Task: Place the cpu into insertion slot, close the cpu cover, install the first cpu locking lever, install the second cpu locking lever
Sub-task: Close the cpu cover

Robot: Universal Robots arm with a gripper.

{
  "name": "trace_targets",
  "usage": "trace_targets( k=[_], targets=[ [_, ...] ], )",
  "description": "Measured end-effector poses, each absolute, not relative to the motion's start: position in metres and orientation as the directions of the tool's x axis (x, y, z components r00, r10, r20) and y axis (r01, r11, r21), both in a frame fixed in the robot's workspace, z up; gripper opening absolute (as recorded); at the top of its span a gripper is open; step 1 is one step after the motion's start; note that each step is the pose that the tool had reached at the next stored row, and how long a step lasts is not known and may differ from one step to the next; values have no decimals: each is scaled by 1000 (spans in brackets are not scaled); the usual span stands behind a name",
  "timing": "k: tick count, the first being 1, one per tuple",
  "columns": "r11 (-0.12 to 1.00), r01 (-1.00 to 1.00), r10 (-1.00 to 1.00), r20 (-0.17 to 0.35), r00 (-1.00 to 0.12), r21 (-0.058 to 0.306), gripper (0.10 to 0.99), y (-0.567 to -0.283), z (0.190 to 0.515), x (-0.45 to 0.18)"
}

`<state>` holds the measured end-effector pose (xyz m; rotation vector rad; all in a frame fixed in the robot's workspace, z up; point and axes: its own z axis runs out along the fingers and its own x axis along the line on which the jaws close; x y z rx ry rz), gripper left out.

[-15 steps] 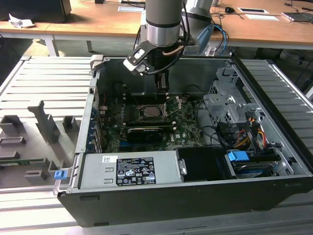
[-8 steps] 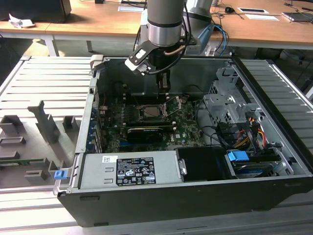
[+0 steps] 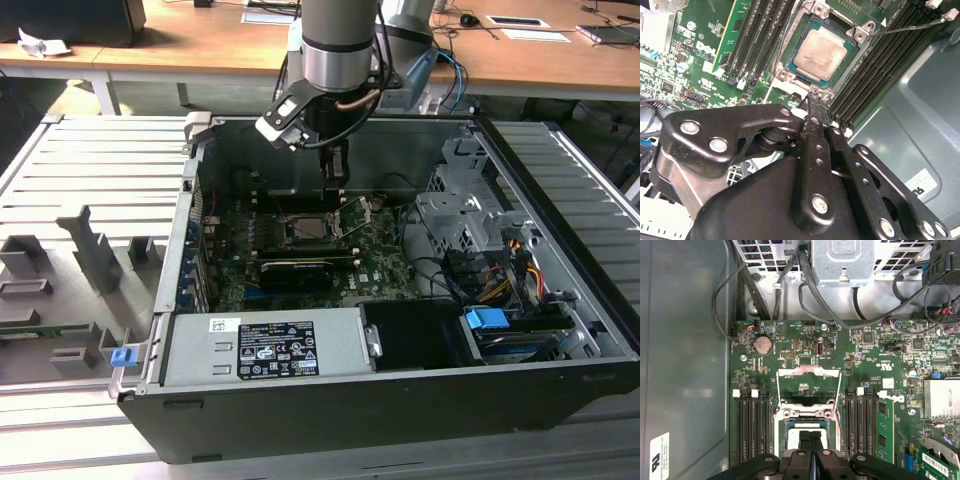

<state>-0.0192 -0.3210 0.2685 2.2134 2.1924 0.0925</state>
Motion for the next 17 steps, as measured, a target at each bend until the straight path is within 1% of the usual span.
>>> trace_targets(
  k=[17],
  targets=[
    [-10,998,1000,25,9,59,106,-321,280,-12]
  ],
)
